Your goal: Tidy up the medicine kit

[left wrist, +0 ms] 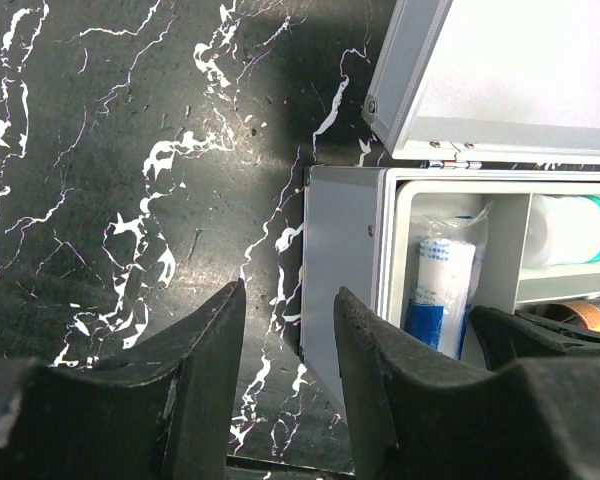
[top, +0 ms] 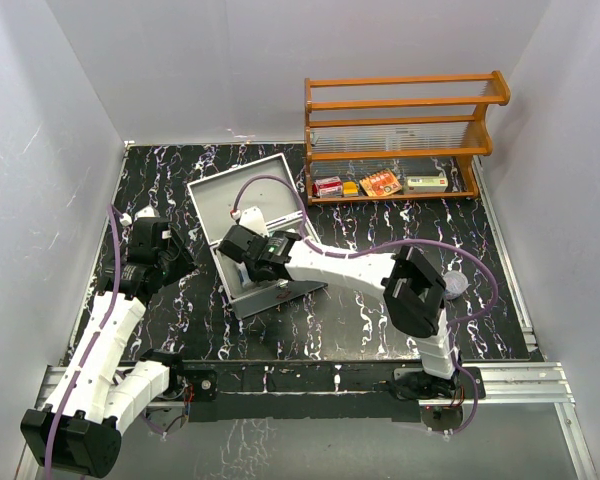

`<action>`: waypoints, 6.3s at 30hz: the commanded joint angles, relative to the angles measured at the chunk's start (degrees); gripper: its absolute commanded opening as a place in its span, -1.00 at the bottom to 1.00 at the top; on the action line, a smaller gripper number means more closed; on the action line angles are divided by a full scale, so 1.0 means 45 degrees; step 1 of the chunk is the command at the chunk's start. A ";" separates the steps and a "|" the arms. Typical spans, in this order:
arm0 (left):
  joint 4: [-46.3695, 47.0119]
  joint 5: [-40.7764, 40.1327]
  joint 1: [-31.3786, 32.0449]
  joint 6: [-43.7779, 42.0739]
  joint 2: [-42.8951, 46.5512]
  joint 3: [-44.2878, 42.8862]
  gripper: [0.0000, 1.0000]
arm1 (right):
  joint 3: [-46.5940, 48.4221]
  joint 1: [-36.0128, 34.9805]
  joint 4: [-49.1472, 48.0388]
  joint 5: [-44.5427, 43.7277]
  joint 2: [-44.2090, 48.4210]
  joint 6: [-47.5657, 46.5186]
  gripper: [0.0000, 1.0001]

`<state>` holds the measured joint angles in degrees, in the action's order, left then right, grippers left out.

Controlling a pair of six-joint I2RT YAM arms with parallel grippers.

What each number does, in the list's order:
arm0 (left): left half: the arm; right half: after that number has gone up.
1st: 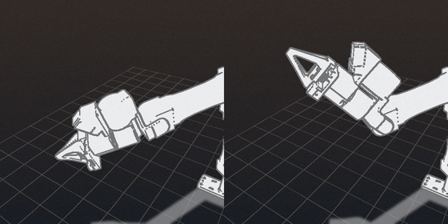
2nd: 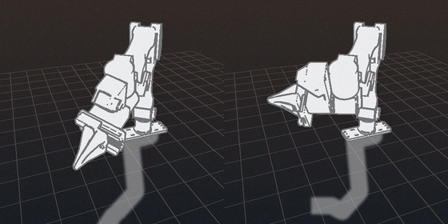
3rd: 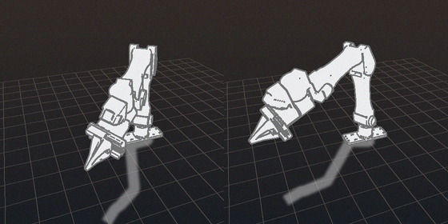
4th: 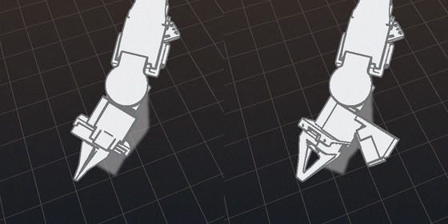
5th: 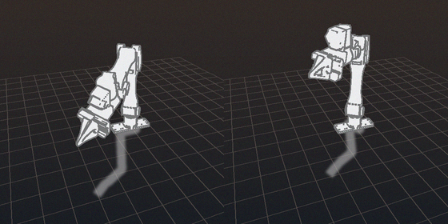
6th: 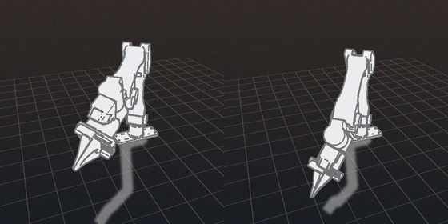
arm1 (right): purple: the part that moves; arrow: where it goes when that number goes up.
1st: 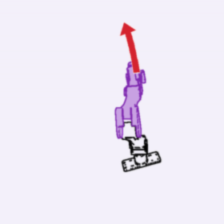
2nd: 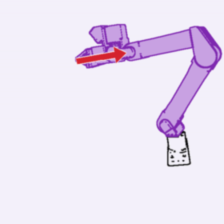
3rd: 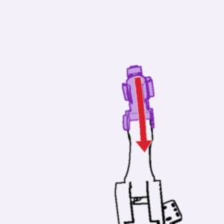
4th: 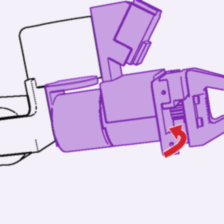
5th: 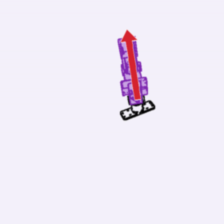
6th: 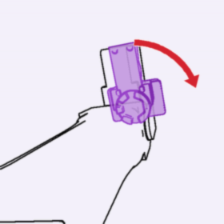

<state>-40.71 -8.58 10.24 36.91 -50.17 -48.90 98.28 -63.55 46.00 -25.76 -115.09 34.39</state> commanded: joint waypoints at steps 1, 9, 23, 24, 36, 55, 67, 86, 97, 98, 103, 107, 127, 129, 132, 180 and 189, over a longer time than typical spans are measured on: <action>0.0002 0.0034 -0.0031 -0.0032 0.0035 -0.0243 -0.20 | -0.0685 0.0099 -0.2016 -0.1081 0.0855 -0.0698 -1.00; 0.0076 0.0165 -0.0035 -0.0018 -0.0040 -0.0297 -0.19 | -0.0603 0.0090 -0.1481 -0.1016 0.0647 -0.0419 -0.80; 0.0339 0.0060 -0.0033 -0.0329 -0.0846 -0.1773 -0.03 | 0.0168 0.0098 -0.0714 -0.0434 0.2408 0.0117 -0.24; 0.0368 0.0018 -0.0030 -0.0357 -0.0916 -0.1872 -0.02 | 0.0044 0.0089 -0.0813 -0.0380 0.2594 0.0156 -0.23; 0.2940 0.0528 -0.0304 -0.1900 -0.1950 -0.2820 0.97 | -0.4391 0.0694 -0.2333 -0.1762 0.6792 0.2517 -0.08; 0.9503 1.2380 -0.4810 -0.2494 -0.7884 -0.3232 0.97 | -0.8087 0.1548 -0.2936 -0.0921 1.0033 0.4290 0.02; 1.2958 1.6490 -0.4875 -0.1213 -0.9057 -0.3263 0.77 | -0.8372 0.1544 -0.2894 -0.0929 1.0720 0.4505 0.01; 0.9594 1.5331 -0.4711 -0.3866 -0.3245 -0.1373 0.96 | -0.7651 0.1544 -0.2285 -0.1263 1.0799 0.4271 0.03; 0.7382 1.4393 -0.3931 -0.3043 -0.1058 -0.1013 0.91 | -0.7523 0.1563 -0.2206 -0.1295 1.0969 0.4477 0.04; 0.6724 1.3729 -0.3901 -0.2925 -0.0921 -0.1206 0.88 | -0.7560 0.1563 -0.2179 -0.1306 1.1010 0.4536 0.04; 0.3984 1.1250 -0.3863 -0.3093 -0.0209 -0.2108 0.88 | -0.7934 0.1564 -0.2071 -0.1263 1.1273 0.4975 0.04; 0.3251 1.0334 -0.3828 -0.3055 -0.0150 -0.2009 0.88 | -0.8377 0.1566 -0.2509 -0.0656 1.1469 0.5247 0.04; 0.3483 1.2431 -0.3663 -0.2614 -0.4959 -0.1891 0.79 | -0.9362 0.1987 -0.5200 0.0255 0.9459 0.6673 0.07; 0.3564 1.2834 -0.3662 -0.2410 -0.5086 -0.1740 0.73 | -0.9372 0.2275 -0.5168 0.0373 0.9325 0.6658 -0.03; 0.3394 1.2317 -0.3652 -0.2543 -0.4856 -0.1427 0.69 | -0.9477 0.2789 -0.5095 0.0605 0.9162 0.6359 -0.15; 0.4770 1.3383 -0.3319 -0.3462 -0.6712 -0.1985 0.43 | -1.1934 0.0611 -1.1296 0.0057 0.8617 -0.3292 0.08; 0.4276 1.2023 -0.2349 -0.3503 -0.5209 -0.0824 0.23 | -1.2307 0.0528 -1.2941 -0.0605 0.7764 -0.3733 0.00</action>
<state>-19.53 45.45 -2.42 21.04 -78.17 -53.95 44.03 -61.01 -4.05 -24.56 -79.59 19.46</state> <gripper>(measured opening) 0.633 0.512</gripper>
